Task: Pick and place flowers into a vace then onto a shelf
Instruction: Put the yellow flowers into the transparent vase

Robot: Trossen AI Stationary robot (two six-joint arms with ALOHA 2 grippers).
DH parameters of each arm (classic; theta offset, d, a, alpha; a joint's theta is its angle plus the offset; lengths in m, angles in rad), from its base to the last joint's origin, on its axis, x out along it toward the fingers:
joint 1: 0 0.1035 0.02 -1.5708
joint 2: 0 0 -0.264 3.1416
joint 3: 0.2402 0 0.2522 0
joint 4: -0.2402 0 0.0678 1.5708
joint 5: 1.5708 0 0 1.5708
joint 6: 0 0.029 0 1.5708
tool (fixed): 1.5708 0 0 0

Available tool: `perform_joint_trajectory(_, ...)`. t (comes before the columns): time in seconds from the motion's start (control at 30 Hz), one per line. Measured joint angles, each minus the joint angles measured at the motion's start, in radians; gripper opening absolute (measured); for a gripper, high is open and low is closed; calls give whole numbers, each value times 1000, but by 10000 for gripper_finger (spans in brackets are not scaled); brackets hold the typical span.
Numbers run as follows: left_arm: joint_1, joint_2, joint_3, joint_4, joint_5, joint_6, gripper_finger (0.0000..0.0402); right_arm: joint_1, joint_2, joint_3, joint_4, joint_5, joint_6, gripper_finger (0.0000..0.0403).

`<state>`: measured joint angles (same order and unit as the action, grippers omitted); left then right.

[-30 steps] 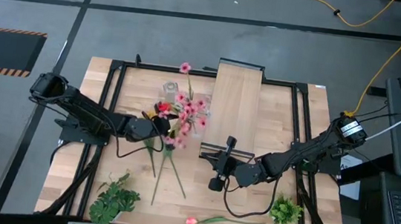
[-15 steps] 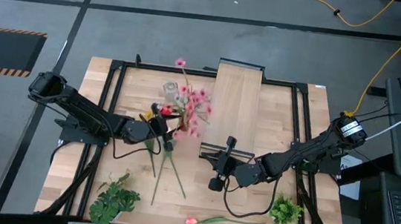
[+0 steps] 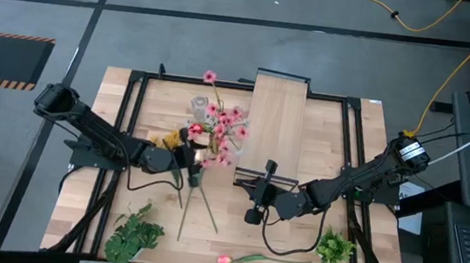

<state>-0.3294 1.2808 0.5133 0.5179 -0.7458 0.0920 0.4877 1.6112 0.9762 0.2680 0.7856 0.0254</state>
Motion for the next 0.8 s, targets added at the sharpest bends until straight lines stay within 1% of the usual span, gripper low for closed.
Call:
perform_joint_trajectory(0.2, -75, 0, 2, -42, 0, -1, 169, 0, 0, 0, 3, 0, 18, 10)
perform_joint_trajectory(0.33, -135, 0, 33, -158, 4, -63, 168, 0, 0, 0, 3, -1, 26, 10)
perform_joint_trajectory(0.5, -206, 0, 69, -296, 40, -144, 168, 0, 0, 0, 2, -3, 39, 10)
perform_joint_trajectory(0.6, -247, 0, 72, -322, 71, -180, 168, 0, 0, 0, 1, -59, 75, 10)
perform_joint_trajectory(0.67, -273, 0, 72, -322, 84, -187, 168, 1, 0, 0, 2, -120, 75, 10)
perform_joint_trajectory(0.73, -301, 0, 72, -322, 85, -187, 168, 4, 0, 0, 2, -176, 76, 10)
perform_joint_trajectory(0.8, -326, 0, 72, -321, 84, -186, 167, 11, 0, 0, 3, -202, 81, 10)
